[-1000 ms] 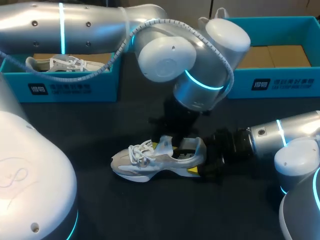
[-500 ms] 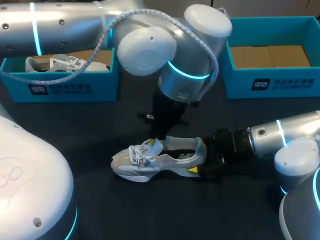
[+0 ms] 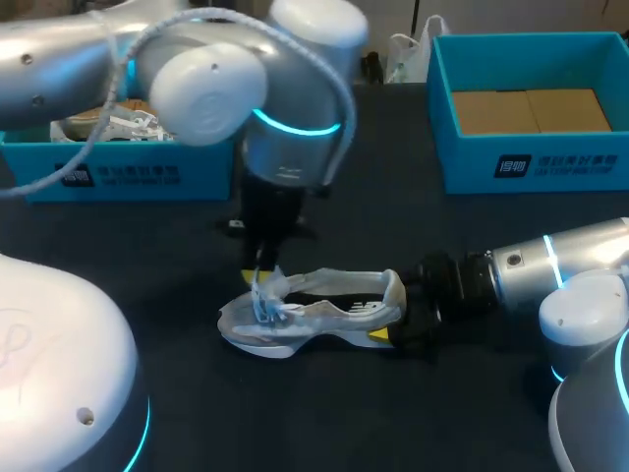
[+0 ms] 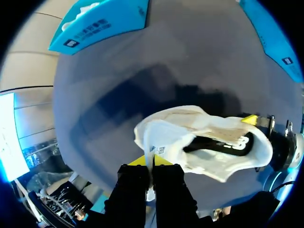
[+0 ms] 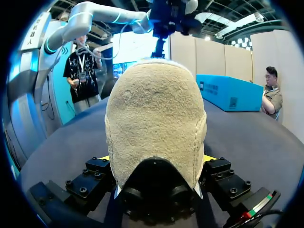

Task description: Take the shoe out of the shoebox, open the shoe tongue, remove and reinsert the insole, then place the shoe into the shoebox

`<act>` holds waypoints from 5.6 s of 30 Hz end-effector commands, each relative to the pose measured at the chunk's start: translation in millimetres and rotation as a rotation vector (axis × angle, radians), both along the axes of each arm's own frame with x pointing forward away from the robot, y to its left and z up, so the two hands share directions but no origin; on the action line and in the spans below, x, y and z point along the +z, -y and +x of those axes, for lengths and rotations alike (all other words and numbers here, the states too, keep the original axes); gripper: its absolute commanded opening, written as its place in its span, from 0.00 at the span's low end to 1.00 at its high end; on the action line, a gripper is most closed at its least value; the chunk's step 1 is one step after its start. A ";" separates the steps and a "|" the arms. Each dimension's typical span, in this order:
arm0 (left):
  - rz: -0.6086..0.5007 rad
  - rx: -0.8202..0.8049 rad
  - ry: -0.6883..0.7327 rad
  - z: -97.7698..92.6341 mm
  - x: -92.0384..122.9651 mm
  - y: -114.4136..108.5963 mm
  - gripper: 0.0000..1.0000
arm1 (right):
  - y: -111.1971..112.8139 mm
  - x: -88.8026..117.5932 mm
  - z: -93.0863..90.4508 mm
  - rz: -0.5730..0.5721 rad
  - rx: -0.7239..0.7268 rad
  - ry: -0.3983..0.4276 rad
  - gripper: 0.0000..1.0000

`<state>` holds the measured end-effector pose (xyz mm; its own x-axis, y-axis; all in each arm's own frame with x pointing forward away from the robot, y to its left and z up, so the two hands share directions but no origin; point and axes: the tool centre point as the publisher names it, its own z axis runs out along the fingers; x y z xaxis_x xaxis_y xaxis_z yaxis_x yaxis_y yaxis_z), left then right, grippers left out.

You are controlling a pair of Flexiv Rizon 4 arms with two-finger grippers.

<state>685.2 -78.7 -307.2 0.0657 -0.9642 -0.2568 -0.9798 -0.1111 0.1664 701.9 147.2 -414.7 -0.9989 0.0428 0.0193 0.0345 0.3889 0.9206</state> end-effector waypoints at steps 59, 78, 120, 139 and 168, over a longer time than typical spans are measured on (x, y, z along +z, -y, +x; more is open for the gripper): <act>-0.338 -0.914 0.078 -1.7 114.8 32.8 0.00 | -0.9 1.3 0.0 -0.007 0.000 -0.002 0.00; -0.350 -1.410 -0.015 4.1 117.2 43.0 0.00 | -0.9 1.3 0.0 -0.007 0.000 -0.002 0.00; -0.532 -1.753 -0.115 -11.2 34.6 146.6 0.00 | -0.9 1.3 0.0 -0.007 0.000 -0.002 0.00; -0.512 -1.755 -0.155 -9.4 -6.6 149.2 0.00 | -0.9 1.3 0.0 -0.007 0.000 -0.002 0.00; -0.532 -1.732 -0.213 -5.3 -67.7 123.8 0.00 | -0.9 1.3 0.0 -0.007 0.000 -0.002 0.00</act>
